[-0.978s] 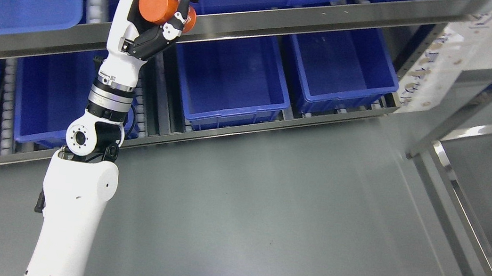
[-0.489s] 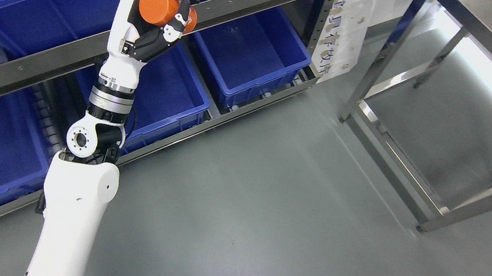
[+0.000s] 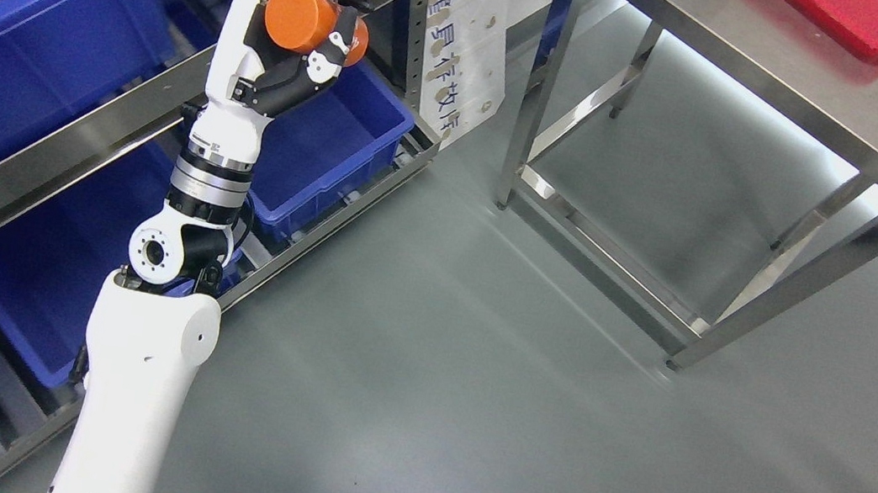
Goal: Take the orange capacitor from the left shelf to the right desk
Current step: 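Hold the capacitor in the left hand while turning toward the steel table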
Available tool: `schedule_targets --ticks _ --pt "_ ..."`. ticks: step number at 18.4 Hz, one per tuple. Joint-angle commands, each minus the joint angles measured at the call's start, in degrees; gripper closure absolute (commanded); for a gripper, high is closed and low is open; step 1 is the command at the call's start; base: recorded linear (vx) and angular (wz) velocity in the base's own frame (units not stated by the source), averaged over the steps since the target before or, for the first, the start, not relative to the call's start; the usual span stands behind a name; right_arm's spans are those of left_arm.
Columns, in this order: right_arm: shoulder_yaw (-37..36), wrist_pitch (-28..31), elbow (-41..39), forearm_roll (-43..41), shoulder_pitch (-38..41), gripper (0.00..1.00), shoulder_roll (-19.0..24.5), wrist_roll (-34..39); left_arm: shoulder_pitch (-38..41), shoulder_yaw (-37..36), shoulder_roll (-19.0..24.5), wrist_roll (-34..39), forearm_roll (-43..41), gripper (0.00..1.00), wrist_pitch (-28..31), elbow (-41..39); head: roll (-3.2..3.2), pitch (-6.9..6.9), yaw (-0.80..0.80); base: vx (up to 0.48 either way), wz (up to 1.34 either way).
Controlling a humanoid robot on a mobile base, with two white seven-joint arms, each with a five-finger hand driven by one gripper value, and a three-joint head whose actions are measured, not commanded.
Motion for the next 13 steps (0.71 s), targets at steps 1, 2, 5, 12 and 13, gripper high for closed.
schedule_targets --ticks 1,2,5,12,13 --pt "-0.6 0.0 -1.3 0.0 1.9 0.0 -1.0 -0.1 0.3 -5.9 1.0 0.2 0.0 0.94 -0.5 -0.9 0.0 0.0 0.0 0.249 -0.46" --pt "-0.7 0.0 -1.3 0.0 1.9 0.0 -1.0 -0.1 0.3 -6.1 1.0 0.2 0.0 0.94 -0.4 -0.9 0.0 0.0 0.0 0.264 -0.42" --pt "-0.7 0.0 -1.3 0.0 1.9 0.0 -1.0 -0.1 0.5 -7.0 1.0 0.2 0.0 0.94 -0.4 -0.9 0.0 0.0 0.0 0.242 -0.4" --pt "-0.6 0.0 -1.3 0.0 1.9 0.0 -1.0 -0.1 2.3 -10.0 1.0 0.1 0.0 0.94 -1.2 -1.0 0.0 0.0 0.0 0.308 -0.41" --pt "-0.7 0.0 -1.3 0.0 1.9 0.0 -1.0 -0.1 2.4 -11.0 1.0 0.1 0.0 0.94 -1.3 -1.0 0.0 0.0 0.0 0.325 -0.37"
